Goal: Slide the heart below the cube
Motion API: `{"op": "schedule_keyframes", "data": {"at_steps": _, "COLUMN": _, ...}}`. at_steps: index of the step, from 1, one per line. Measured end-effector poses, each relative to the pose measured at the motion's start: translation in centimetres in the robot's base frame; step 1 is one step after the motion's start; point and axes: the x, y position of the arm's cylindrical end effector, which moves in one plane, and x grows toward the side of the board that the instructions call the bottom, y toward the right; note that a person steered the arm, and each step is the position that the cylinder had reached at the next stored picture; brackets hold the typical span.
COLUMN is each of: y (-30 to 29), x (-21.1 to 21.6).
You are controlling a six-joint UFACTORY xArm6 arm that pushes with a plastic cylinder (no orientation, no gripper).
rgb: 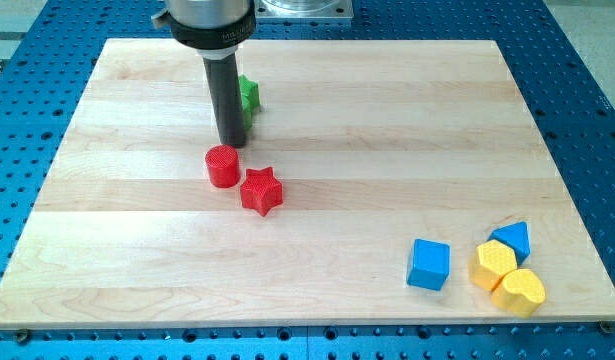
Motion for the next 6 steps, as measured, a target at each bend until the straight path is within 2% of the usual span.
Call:
{"op": "schedule_keyframes", "data": {"at_steps": 1, "y": 10.6, "x": 3.3}}
{"op": "schedule_keyframes", "data": {"at_steps": 3, "y": 41.2, "x": 11.5}}
{"op": "schedule_keyframes", "data": {"at_steps": 4, "y": 41.1, "x": 15.6}}
{"op": "schedule_keyframes", "data": {"at_steps": 5, "y": 38.1, "x": 22.3}}
{"op": "schedule_keyframes", "data": {"at_steps": 6, "y": 36.7, "x": 22.4}}
